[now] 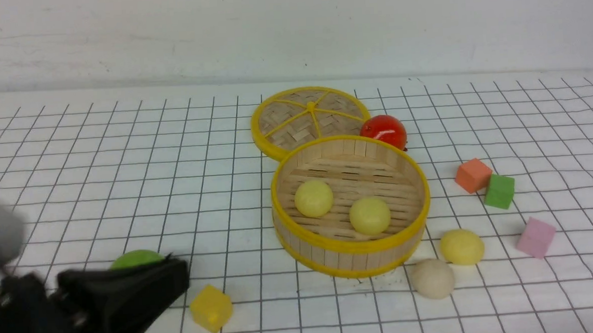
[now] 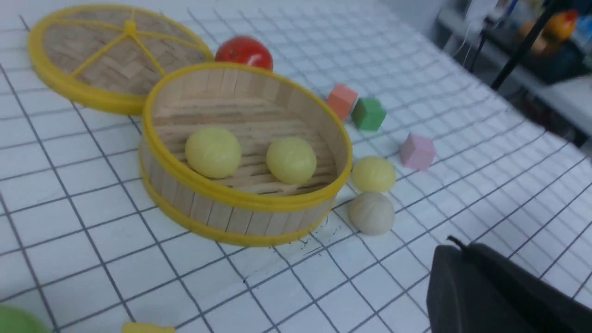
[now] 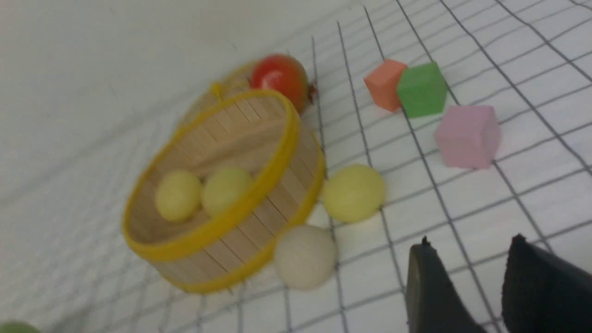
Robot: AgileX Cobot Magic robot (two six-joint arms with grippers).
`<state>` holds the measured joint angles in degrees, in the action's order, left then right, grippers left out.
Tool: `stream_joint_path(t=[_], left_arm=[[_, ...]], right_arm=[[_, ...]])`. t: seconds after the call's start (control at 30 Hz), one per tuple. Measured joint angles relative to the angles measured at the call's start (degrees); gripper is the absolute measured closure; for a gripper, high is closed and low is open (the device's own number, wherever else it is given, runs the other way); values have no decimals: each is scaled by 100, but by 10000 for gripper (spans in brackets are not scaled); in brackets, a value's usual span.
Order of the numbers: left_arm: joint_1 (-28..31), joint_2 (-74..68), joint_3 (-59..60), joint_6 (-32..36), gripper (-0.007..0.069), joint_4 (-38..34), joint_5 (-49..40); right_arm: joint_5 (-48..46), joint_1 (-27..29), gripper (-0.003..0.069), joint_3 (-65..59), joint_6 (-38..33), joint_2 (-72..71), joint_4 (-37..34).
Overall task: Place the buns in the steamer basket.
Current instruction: Use the right arm to grab a steamed stuffed bun
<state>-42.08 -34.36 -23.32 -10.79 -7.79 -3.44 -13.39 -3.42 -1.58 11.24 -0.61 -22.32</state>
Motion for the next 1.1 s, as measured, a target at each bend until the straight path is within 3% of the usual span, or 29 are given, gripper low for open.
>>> stream_joint_path(t=[0.13, 0.3, 0.53, 0.63, 0.77, 0.93, 1.1], left_arm=[[0, 1337, 1120, 0, 638, -57, 683], [0, 1771, 1585, 0, 638, -415, 815], [0, 1765, 1664, 0, 638, -552, 885], [0, 1765, 1664, 0, 638, -552, 890], [0, 1765, 1664, 0, 638, -552, 890], [0, 1765, 1664, 0, 638, -552, 890], [0, 1765, 1664, 0, 638, -552, 890]], right_arm=[[627, 0, 421, 14, 46, 0, -1045], [-265, -52, 479, 853, -239, 421, -1385], [-3111, -61, 637, 3679, -1795, 3650, -625], [-3828, -86, 657, 4568, -1974, 5083, -314], [-4024, -309, 657, 5191, -1977, 6309, -97], [-3699, -1354, 648, 5889, -1575, 8014, 451], [-3492, -1964, 559, 6457, -843, 9326, 1346]])
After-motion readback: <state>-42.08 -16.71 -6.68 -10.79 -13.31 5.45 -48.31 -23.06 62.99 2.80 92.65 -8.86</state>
